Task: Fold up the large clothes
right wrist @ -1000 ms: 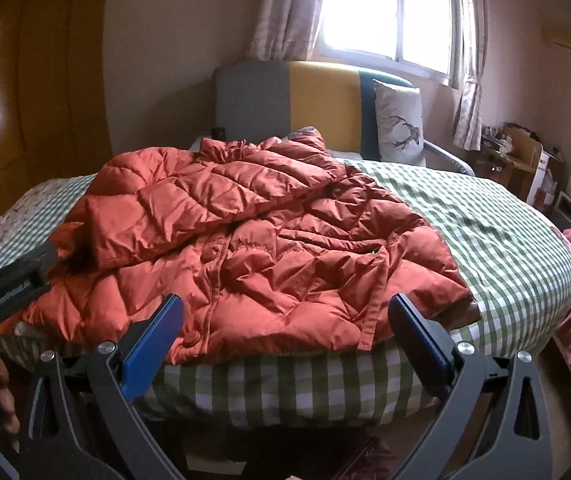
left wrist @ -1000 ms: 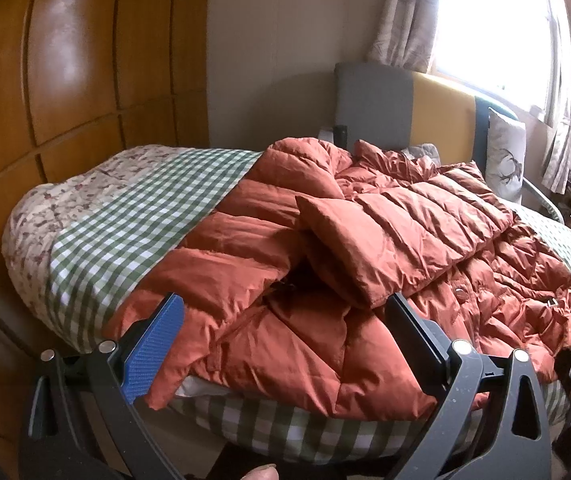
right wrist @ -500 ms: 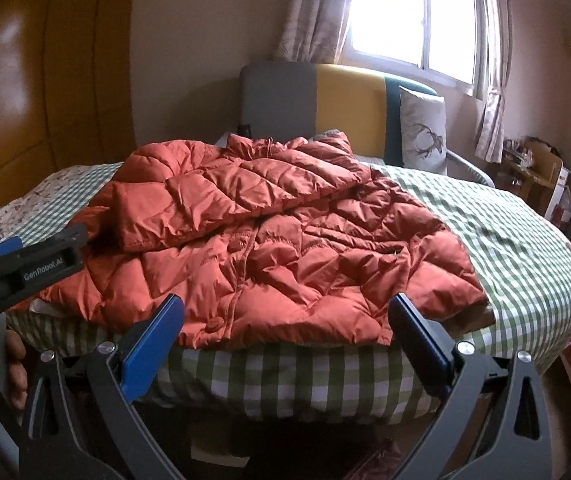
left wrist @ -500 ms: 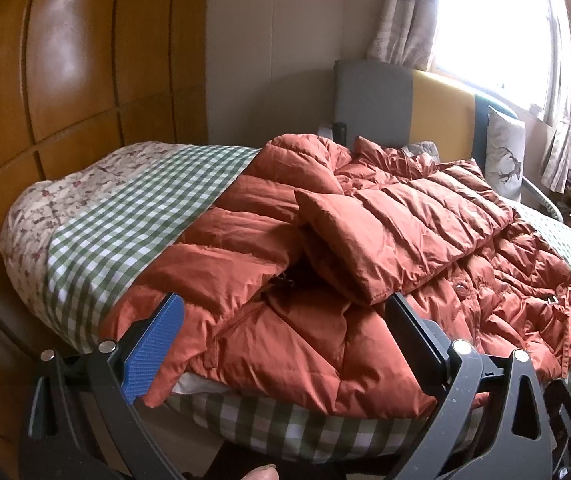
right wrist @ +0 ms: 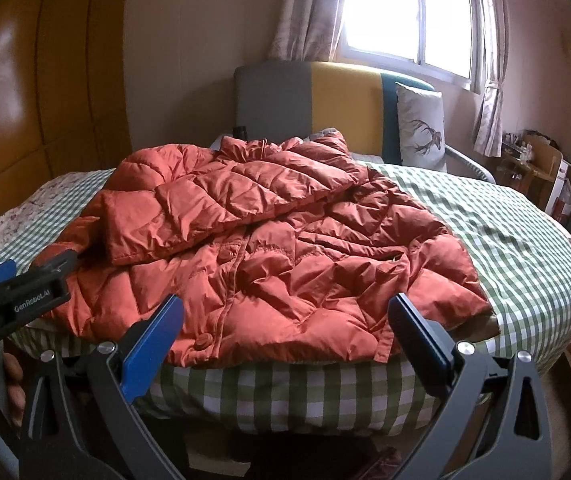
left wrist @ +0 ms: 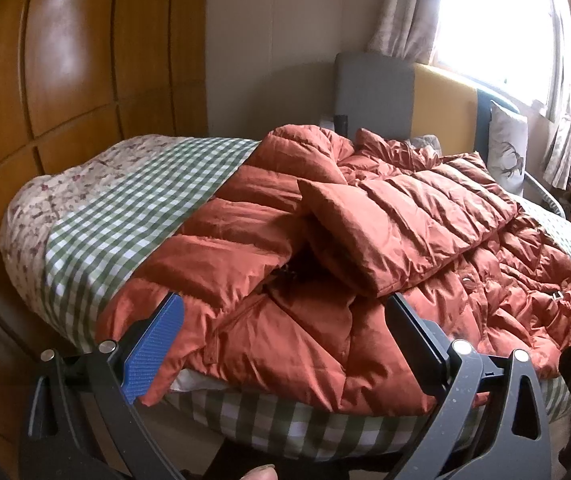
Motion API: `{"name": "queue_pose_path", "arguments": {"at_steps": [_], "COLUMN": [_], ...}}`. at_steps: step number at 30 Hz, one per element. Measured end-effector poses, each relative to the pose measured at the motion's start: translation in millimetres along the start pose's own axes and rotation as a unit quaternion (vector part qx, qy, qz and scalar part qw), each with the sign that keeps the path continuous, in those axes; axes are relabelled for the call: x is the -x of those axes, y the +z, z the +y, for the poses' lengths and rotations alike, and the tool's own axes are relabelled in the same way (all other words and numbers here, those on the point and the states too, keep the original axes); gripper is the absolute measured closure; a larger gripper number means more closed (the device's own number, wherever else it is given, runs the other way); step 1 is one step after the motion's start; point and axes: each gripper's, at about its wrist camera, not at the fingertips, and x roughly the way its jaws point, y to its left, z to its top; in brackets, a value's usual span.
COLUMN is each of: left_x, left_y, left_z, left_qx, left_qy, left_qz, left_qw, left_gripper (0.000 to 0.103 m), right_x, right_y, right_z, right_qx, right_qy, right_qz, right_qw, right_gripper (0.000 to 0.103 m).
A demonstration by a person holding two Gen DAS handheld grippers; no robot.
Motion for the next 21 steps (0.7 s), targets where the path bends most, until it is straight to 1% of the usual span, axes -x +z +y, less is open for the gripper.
{"name": "queue_pose_path", "arguments": {"at_steps": [4, 5, 10, 13, 15, 17, 21], "left_x": [-2, -5, -10, -16, -19, -21, -23], "left_y": [-2, 1, 2, 2, 4, 7, 14], "left_z": [2, 2, 3, 7, 13, 20, 42], "left_qx": [0.000, -0.001, -0.004, 0.002, 0.007, 0.012, 0.025], "left_qy": [0.001, 0.002, 0.004, 0.007, 0.004, 0.007, 0.020], "left_qz": [0.004, 0.008, 0.015, 0.022, 0.029, 0.030, 0.037], "left_qw": [1.0000, 1.0000, 0.9999, 0.9997, 0.9995, 0.9994, 0.9988], "left_gripper": [0.004, 0.004, 0.004, 0.004, 0.004, 0.004, 0.004], "right_x": [-5, -6, -21, -30, -35, -40, -52], "right_y": [2, 3, 11, 16, 20, 25, 39], "right_z": [1, 1, -3, 1, 6, 14, 43], "right_qx": [0.003, 0.004, -0.006, -0.001, 0.008, 0.031, 0.092], "right_qy": [0.007, 0.009, 0.022, 0.036, 0.054, 0.069, 0.131], "right_qz": [0.001, 0.001, 0.013, 0.021, 0.022, 0.018, 0.008], "right_qw": [1.000, 1.000, 1.000, 0.999, 0.998, 0.997, 0.987], "right_gripper": [0.002, 0.002, 0.002, 0.002, 0.002, 0.002, 0.005]}}
